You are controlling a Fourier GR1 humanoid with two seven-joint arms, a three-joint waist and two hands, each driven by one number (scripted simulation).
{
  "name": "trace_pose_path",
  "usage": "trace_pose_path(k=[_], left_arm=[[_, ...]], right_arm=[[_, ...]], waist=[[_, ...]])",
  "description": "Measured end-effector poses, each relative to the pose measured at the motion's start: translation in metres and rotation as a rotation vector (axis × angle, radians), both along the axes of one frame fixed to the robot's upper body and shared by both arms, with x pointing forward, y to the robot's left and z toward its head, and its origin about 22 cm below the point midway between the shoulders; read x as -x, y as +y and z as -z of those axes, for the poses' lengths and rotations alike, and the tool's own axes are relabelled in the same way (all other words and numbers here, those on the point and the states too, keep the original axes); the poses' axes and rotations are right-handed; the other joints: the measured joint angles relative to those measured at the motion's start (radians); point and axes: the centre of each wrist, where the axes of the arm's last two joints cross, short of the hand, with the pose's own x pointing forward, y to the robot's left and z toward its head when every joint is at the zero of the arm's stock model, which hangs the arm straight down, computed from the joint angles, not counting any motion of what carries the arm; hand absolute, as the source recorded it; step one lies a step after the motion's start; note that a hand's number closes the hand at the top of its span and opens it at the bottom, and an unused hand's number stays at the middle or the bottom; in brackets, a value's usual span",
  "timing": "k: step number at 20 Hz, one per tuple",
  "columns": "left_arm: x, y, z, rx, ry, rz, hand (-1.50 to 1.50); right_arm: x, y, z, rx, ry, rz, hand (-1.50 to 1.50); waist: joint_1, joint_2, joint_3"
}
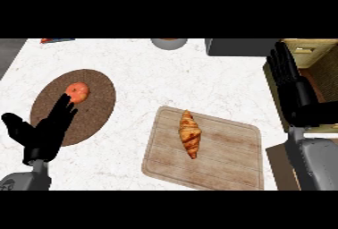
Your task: Pick the croissant from the cutting board and place it in the basket
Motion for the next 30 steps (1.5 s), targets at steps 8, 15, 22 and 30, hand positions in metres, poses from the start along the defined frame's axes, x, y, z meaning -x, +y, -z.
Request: trace_pose_path(k=[8,15,22,30], left_arm=[[-0.024,-0.010,-0.029,-0.220,-0.070,0.112,0.00],[-0.031,-0.026,-0.026,-0.307,-0.051,0.129,0.00],[-0.031,-0.027,-0.026,-0.331,-0.025,0.118,0.00],[-0.029,-0.023,-0.022,-0.343,-0.018,0.113,0.00]], right_arm=[[-0.016,0.049,0.012,0.007,-0.040,-0.499,1.50],[0.023,0.133,0.044,0.075,-0.283,-0.658,-1.50],[0.012,0.115,0.009,0.633,-0.293,-0.466,-1.50],[0.008,0.100,-0.052,1.161,-0.067,-0.585,-1.50]], waist=[[0.038,0.007,0.027],[0.010,-0.006,0.025],[-0.018,-0.024,0.020],[-0.022,-0.026,0.018]])
